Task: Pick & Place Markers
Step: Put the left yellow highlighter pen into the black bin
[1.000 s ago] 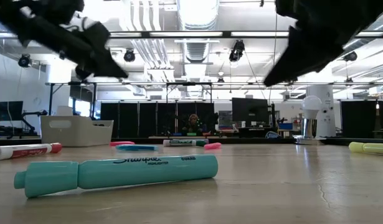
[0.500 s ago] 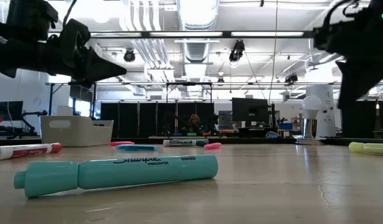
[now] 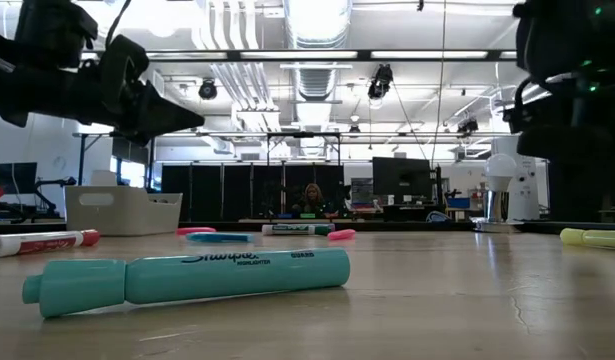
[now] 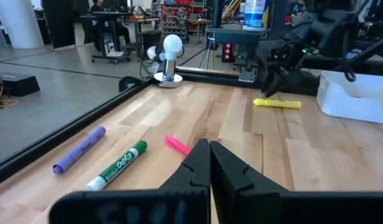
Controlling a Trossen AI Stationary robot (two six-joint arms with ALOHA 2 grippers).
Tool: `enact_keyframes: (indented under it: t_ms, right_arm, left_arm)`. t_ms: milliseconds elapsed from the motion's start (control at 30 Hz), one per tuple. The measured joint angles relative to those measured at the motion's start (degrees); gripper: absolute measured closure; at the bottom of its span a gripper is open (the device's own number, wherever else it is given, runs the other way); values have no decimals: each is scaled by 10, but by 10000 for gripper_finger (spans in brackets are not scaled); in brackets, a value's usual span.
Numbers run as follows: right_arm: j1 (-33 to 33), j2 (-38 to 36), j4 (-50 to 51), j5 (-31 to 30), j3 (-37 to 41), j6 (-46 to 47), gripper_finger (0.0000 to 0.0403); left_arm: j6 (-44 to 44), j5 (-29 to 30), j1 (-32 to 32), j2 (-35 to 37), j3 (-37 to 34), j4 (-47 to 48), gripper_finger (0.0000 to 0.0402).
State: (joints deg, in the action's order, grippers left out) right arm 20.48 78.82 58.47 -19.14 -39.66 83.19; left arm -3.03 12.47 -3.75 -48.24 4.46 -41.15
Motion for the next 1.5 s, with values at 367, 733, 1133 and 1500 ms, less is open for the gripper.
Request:
enact_keyframes:
  t_ms: [367,733,1133,1500]
  right_arm:
    - [-69,-11,-144,56,79,-70,268]
    - [-69,-38,-170,35,73,-107,347]
    - [-7,-76,-716,-152,120,-416,336]
    - [-21,100,-1187,-102,99,-718,337]
  left_arm:
    - [-7,0,0,-23,0,0,401]
    - [-80,26,0,-38,13,-1,401]
    - [-75,-99,0,-47,14,-36,401]
    - [-74,-173,34,-103,37,-130,397]
